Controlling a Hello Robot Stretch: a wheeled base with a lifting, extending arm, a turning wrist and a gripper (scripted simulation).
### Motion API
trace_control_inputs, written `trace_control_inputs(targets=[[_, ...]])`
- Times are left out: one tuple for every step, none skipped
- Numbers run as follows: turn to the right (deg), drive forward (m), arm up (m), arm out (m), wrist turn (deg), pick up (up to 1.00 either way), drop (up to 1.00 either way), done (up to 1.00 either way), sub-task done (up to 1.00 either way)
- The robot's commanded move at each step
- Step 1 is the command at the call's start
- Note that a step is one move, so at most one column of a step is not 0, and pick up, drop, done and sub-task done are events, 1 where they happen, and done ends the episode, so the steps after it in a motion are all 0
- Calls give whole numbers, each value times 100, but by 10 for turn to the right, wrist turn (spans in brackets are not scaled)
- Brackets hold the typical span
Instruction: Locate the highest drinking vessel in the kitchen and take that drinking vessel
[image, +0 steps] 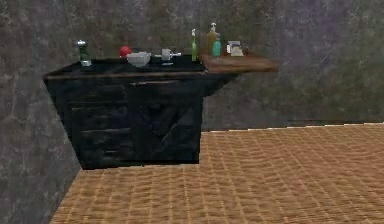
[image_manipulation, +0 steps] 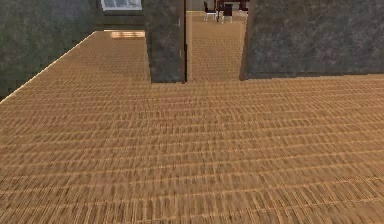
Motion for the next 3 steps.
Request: trace_control_inputs(targets=[[60,0,0,0,0,0,0,0,0],[0,100,0,0,0,0,0,0,0],[450,0,0,0,0,0,0,0,0]])
